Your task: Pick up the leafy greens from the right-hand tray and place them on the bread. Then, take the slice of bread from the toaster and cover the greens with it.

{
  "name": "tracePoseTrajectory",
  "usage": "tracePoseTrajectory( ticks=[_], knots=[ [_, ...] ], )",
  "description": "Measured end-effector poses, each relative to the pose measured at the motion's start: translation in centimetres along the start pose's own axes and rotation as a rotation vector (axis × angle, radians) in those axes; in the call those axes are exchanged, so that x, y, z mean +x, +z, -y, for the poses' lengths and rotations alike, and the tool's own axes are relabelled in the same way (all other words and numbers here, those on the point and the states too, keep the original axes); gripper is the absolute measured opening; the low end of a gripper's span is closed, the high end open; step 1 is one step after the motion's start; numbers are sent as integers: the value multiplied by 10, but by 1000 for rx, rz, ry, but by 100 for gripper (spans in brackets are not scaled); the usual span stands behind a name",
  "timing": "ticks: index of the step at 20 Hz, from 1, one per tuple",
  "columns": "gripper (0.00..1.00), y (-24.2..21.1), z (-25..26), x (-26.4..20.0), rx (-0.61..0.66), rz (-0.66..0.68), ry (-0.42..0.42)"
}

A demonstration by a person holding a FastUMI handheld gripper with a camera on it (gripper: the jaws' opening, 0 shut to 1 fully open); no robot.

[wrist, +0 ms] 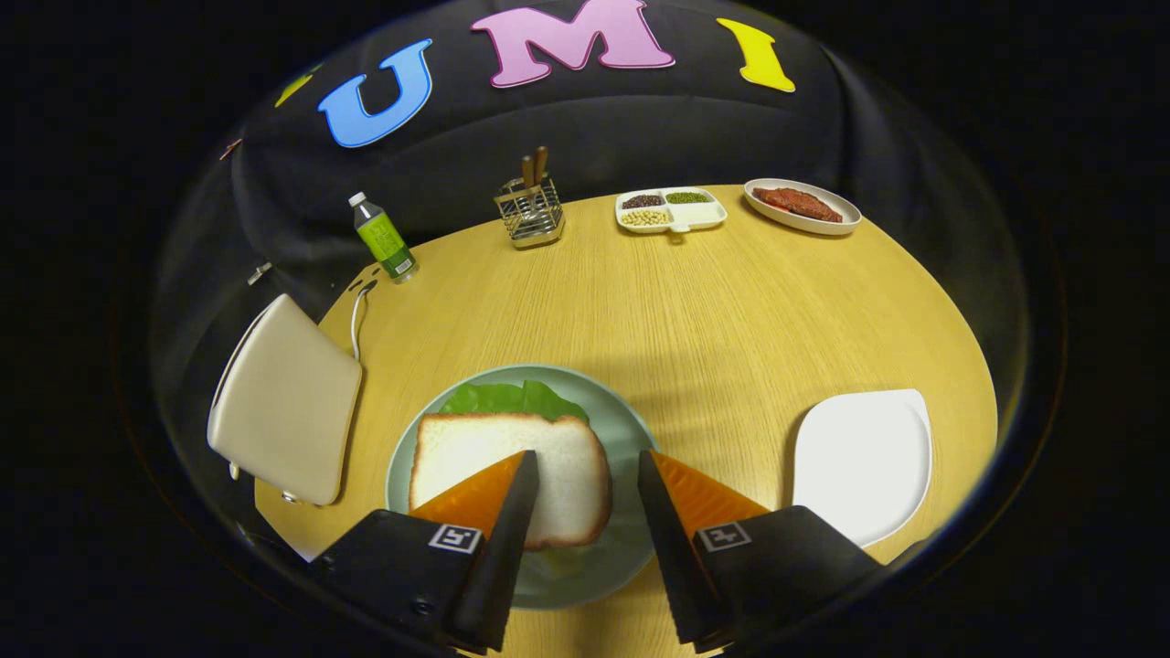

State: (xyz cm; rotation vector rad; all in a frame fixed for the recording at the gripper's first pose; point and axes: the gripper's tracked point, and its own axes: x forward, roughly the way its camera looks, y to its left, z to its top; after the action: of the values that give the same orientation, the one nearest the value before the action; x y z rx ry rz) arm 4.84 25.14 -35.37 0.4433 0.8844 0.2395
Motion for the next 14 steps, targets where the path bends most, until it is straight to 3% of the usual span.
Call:
tracePoseTrajectory(
  ticks=[1, 3, 4, 9, 14],
  knots=[
    [74, 0, -6, -2, -2, -3, 18],
    [94, -1, -6, -5, -14, 1, 19],
    [99, -1, -5, -7, -17, 3, 15],
    [99, 13, -6, -26, 2, 35, 33],
    [99, 66, 3, -70, -12, 149, 39]
  ],
)
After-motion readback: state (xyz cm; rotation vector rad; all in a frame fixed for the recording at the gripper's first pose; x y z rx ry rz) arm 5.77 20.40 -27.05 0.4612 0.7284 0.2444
